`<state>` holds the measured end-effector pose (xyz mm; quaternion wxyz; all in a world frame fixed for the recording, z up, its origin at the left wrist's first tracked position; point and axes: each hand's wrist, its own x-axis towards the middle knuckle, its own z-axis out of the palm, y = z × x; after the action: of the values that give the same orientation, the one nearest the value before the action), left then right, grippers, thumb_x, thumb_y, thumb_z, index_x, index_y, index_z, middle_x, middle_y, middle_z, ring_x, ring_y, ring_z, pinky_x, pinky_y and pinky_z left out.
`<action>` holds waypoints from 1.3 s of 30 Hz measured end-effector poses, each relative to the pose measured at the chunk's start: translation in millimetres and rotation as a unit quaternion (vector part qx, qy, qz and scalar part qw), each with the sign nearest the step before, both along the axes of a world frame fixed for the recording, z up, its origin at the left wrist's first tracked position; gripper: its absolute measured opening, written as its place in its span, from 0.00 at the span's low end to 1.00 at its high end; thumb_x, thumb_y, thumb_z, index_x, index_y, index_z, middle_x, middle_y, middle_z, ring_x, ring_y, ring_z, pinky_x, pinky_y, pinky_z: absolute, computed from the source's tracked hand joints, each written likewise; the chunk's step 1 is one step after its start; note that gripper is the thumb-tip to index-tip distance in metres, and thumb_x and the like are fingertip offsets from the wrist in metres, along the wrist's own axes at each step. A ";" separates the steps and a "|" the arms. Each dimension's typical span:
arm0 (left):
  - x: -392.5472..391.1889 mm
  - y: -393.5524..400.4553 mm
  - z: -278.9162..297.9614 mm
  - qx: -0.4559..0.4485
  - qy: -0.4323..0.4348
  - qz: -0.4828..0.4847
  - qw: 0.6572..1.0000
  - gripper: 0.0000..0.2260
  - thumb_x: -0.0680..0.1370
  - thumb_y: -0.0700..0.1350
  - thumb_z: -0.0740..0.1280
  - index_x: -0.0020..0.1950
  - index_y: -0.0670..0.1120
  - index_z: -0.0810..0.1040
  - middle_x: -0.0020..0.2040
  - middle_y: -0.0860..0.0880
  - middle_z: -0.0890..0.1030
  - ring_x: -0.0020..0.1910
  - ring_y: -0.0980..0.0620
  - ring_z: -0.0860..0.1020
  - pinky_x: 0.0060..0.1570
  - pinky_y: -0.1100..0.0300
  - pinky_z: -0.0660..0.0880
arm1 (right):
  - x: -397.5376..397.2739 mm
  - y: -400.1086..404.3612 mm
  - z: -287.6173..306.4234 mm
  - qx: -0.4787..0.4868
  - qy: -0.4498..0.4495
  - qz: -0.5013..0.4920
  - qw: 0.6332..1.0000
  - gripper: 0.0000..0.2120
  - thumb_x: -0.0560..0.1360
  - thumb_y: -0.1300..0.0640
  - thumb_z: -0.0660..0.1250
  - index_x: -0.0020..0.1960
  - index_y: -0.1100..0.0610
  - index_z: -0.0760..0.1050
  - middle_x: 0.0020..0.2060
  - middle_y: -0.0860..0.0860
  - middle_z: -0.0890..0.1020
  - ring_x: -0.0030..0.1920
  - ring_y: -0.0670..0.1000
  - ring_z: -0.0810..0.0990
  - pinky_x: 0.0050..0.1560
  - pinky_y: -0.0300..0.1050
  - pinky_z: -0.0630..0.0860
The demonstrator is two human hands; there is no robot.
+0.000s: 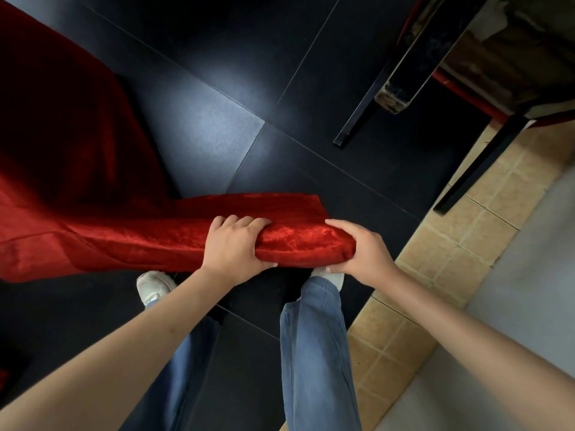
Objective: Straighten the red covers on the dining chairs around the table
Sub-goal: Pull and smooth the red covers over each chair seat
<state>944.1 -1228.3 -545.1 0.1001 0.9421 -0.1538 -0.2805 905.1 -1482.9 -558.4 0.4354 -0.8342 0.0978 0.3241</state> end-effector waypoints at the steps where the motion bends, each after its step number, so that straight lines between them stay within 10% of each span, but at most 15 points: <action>1: -1.5 0.1 -0.4 -0.007 -0.013 -0.001 1.000 0.36 0.60 0.63 0.78 0.64 0.50 0.78 0.53 0.49 0.83 0.52 0.44 0.79 0.56 0.48 0.68 | 0.3 -2.2 -2.0 0.005 -0.001 0.010 1.000 0.45 0.56 0.60 0.84 0.69 0.47 0.72 0.65 0.46 0.75 0.64 0.43 0.71 0.67 0.43 0.68; 16: -4.9 -29.3 -2.3 -0.034 -0.031 -0.043 0.998 0.38 0.59 0.64 0.77 0.65 0.49 0.77 0.54 0.49 0.83 0.51 0.44 0.80 0.53 0.50 0.71 | 4.2 -15.7 -14.4 0.034 -0.068 0.053 0.996 0.38 0.57 0.55 0.84 0.65 0.57 0.76 0.62 0.52 0.79 0.64 0.50 0.76 0.67 0.44 0.70; 24: 1.6 -31.2 0.7 -0.054 -0.049 -0.046 0.996 0.28 0.59 0.62 0.79 0.51 0.46 0.82 0.40 0.49 0.84 0.37 0.44 0.80 0.41 0.53 0.74 | -1.6 -8.4 -13.8 0.028 -0.056 -0.020 0.998 0.35 0.56 0.60 0.84 0.62 0.59 0.79 0.57 0.51 0.81 0.58 0.45 0.77 0.59 0.25 0.68; 31: 10.8 -20.5 12.8 -0.091 -0.086 -0.055 0.991 0.27 0.61 0.64 0.77 0.47 0.43 0.82 0.36 0.48 0.83 0.32 0.44 0.80 0.36 0.53 0.76 | 5.5 -0.9 -0.9 0.046 -0.053 -0.043 0.997 0.35 0.56 0.60 0.85 0.61 0.59 0.79 0.56 0.52 0.82 0.58 0.49 0.80 0.61 0.48 0.76; 39: 13.5 -18.0 16.2 -0.107 -0.106 -0.060 0.987 0.28 0.64 0.68 0.70 0.46 0.43 0.82 0.34 0.49 0.82 0.30 0.45 0.79 0.35 0.54 0.75 | 10.9 -4.9 -2.9 0.044 -0.041 0.005 0.998 0.42 0.56 0.60 0.84 0.67 0.54 0.74 0.63 0.51 0.78 0.64 0.49 0.76 0.66 0.41 0.71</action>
<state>957.5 -1246.3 -529.0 0.1668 0.9394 -0.2489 -0.1667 915.9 -1487.8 -561.4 0.4733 -0.8274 0.0616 0.2958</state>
